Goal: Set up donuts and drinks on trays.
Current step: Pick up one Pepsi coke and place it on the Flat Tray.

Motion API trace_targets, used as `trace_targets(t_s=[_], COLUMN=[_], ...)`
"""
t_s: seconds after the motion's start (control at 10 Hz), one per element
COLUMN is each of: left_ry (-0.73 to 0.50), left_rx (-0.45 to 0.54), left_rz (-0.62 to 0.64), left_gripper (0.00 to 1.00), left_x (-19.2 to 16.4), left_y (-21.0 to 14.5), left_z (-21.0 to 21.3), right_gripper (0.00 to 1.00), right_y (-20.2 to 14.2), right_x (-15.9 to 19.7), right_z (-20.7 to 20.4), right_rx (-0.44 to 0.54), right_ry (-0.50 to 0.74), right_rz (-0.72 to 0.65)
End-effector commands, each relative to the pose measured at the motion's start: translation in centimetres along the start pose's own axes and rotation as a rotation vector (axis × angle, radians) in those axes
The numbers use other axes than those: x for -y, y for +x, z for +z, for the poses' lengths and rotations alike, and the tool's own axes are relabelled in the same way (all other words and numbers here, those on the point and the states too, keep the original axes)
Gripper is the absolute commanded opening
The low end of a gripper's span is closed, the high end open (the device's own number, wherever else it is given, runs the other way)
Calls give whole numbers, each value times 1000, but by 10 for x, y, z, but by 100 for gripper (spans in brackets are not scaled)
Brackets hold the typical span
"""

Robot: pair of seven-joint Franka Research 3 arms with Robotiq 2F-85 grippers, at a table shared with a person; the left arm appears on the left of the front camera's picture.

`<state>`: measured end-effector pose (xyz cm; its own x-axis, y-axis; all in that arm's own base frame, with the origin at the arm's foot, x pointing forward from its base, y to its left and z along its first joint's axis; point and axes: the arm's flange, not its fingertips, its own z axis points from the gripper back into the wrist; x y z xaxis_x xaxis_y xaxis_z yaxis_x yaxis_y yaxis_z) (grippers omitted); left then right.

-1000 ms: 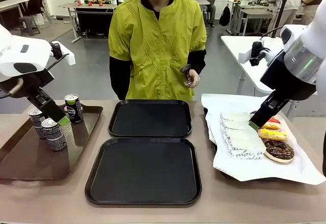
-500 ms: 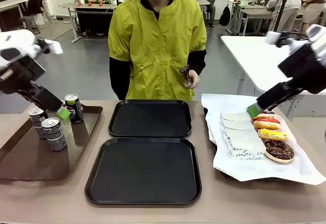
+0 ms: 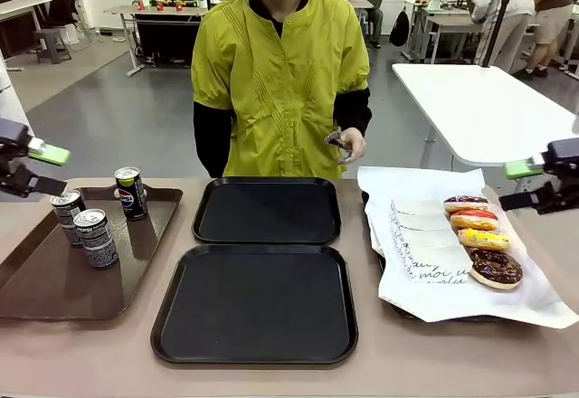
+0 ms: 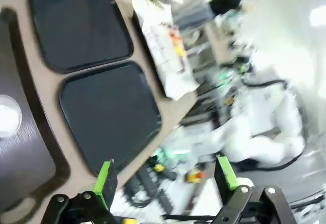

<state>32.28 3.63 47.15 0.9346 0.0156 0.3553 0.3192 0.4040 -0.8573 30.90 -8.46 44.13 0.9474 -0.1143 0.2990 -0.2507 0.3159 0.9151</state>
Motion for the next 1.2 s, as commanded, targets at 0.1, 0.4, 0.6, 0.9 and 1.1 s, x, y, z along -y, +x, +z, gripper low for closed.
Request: trace_targets(t_s=[0.1,0.4,0.6,0.9,1.1], left_ry=[27,99,125,106,106], left_rx=[31,43,49,57,57], left_rz=[163,219,208,231,231], left_gripper=[100,100,100,100,100], left_x=[-36,-41,-36,-47,-47], left_y=[-49,-69,-71,-43,-43], left_z=[15,45,51,70,70], right_gripper=[100,100,100,100,100], right_y=[-48,-65,-68,-41,-41], right_x=[33,25,17,27,27], right_z=[16,51,65,84,84], right_rx=[119,152,179,184,184], right_ry=[0,-49,-74,-56,-56], right_rz=[-165,-153,-142,-169,-169])
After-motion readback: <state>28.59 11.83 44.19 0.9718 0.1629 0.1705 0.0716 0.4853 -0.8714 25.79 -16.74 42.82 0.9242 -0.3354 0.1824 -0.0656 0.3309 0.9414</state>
